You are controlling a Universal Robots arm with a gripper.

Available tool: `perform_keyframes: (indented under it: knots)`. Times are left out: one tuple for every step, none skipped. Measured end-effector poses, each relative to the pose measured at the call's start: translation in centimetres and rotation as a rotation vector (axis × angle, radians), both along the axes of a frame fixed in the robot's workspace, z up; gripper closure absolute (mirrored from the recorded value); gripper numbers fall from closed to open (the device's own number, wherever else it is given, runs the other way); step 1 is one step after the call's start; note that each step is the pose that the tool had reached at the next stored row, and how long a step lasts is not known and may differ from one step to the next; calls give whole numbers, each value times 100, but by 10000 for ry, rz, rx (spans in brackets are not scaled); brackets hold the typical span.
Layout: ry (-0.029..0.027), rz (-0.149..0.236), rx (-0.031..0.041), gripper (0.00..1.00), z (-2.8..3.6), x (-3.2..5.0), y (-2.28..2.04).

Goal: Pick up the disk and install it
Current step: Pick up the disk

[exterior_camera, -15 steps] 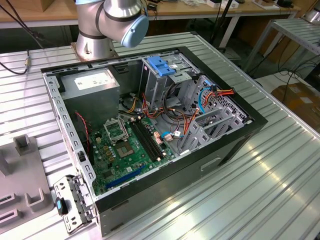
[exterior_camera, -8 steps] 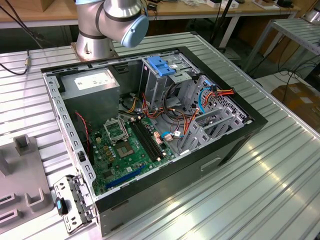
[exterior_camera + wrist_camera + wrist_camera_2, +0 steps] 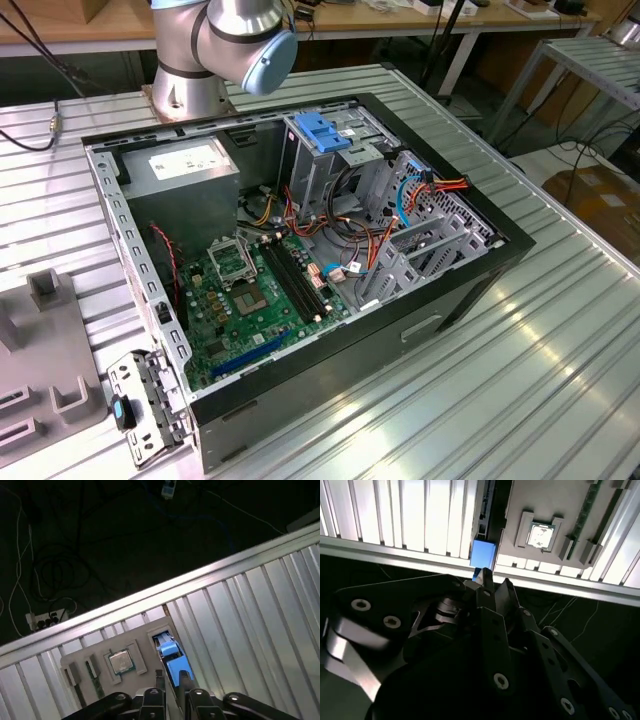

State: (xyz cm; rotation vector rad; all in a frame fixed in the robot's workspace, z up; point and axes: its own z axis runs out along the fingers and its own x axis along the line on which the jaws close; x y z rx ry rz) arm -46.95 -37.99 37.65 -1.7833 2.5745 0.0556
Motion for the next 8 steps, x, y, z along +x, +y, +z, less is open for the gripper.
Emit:
perform_keyframes:
  knots:
    - [-2, 140, -1, 71, -5, 1, 0]
    - [-7, 292, -3, 64, -11, 2, -1]
    - [-16, 446, -5, 58, -17, 2, -1]
    - [-37, 669, -7, 58, -28, 3, -1]
    - [-58, 840, -9, 52, -37, 3, -1]
    - [-70, 971, -10, 52, -43, 3, -1]
    - [-77, 1116, -12, 52, -49, 3, -1]
    - [-89, 1279, -16, 52, -57, 4, -1]
